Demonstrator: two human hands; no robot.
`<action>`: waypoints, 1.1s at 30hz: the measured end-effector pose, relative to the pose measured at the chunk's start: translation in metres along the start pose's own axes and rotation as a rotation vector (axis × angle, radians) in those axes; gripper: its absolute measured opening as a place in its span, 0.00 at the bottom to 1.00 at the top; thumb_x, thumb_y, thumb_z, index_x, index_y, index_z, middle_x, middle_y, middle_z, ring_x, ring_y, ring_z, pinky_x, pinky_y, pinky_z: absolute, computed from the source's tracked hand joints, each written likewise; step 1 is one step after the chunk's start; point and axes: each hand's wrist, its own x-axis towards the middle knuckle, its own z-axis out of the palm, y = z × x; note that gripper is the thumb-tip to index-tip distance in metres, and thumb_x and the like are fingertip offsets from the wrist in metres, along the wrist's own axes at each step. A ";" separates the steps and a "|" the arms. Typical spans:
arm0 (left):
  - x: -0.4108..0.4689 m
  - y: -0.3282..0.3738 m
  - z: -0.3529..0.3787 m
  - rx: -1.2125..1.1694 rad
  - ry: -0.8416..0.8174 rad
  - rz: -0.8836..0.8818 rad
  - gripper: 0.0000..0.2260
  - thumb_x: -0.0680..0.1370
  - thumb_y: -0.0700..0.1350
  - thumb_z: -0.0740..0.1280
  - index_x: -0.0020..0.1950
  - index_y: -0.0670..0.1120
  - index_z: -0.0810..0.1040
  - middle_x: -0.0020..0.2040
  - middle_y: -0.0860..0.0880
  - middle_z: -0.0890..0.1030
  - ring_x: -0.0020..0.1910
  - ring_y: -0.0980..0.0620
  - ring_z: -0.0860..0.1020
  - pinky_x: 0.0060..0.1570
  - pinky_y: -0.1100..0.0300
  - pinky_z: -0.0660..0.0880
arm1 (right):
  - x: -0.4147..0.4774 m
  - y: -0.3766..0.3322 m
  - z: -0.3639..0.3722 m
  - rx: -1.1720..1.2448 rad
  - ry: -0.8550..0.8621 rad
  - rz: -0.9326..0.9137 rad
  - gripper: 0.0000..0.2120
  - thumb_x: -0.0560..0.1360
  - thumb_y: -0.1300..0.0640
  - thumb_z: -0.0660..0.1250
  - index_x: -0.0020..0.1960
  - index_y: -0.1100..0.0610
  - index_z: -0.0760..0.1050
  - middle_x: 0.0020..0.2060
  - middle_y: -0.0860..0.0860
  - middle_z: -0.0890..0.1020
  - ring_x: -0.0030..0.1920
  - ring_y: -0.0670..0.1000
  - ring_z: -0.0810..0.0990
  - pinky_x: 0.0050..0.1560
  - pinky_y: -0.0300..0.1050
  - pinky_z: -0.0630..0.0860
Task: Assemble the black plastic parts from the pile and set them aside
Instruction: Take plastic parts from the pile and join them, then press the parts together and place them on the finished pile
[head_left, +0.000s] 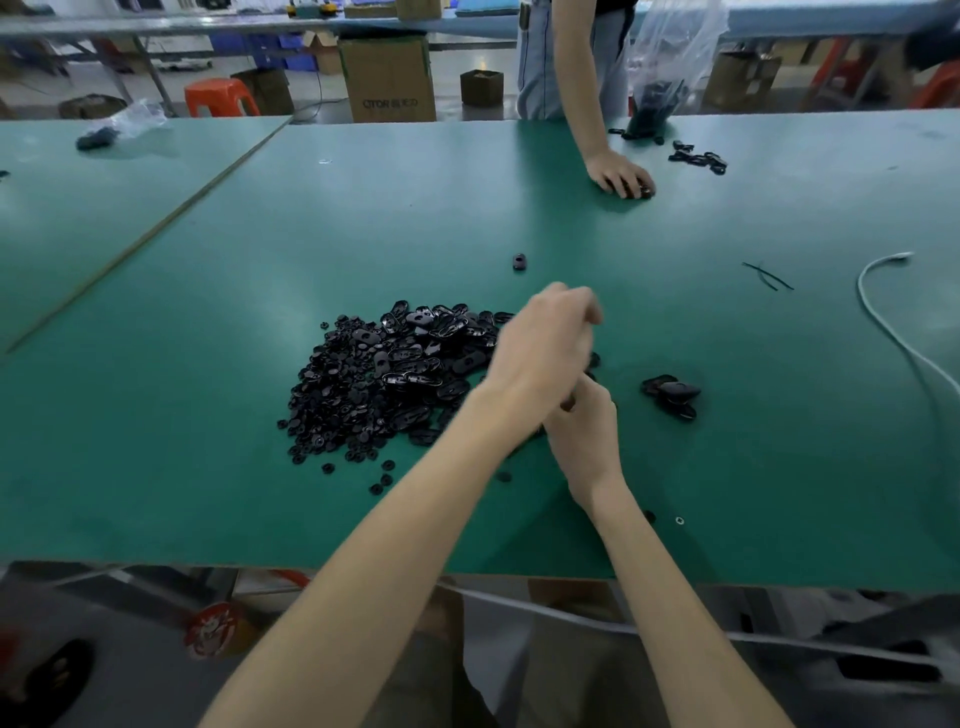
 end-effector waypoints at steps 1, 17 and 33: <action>-0.002 -0.013 -0.011 0.037 0.006 -0.027 0.10 0.83 0.39 0.63 0.59 0.46 0.82 0.58 0.47 0.80 0.54 0.46 0.80 0.56 0.49 0.76 | -0.001 -0.001 0.000 0.008 -0.001 0.006 0.13 0.81 0.67 0.65 0.43 0.53 0.80 0.30 0.42 0.83 0.30 0.40 0.79 0.36 0.32 0.74; -0.052 -0.143 -0.059 0.207 -0.075 -0.153 0.03 0.76 0.46 0.77 0.48 0.52 0.85 0.49 0.52 0.78 0.51 0.49 0.78 0.62 0.47 0.73 | 0.000 0.005 0.002 0.107 -0.012 0.000 0.08 0.81 0.67 0.67 0.51 0.57 0.83 0.39 0.51 0.87 0.37 0.46 0.85 0.39 0.38 0.80; -0.059 -0.108 -0.032 -0.329 -0.063 -0.091 0.03 0.77 0.45 0.77 0.50 0.50 0.86 0.41 0.56 0.86 0.40 0.58 0.84 0.46 0.66 0.78 | 0.000 0.005 0.001 0.163 -0.140 -0.046 0.06 0.77 0.60 0.76 0.47 0.50 0.83 0.40 0.49 0.87 0.44 0.51 0.86 0.39 0.41 0.80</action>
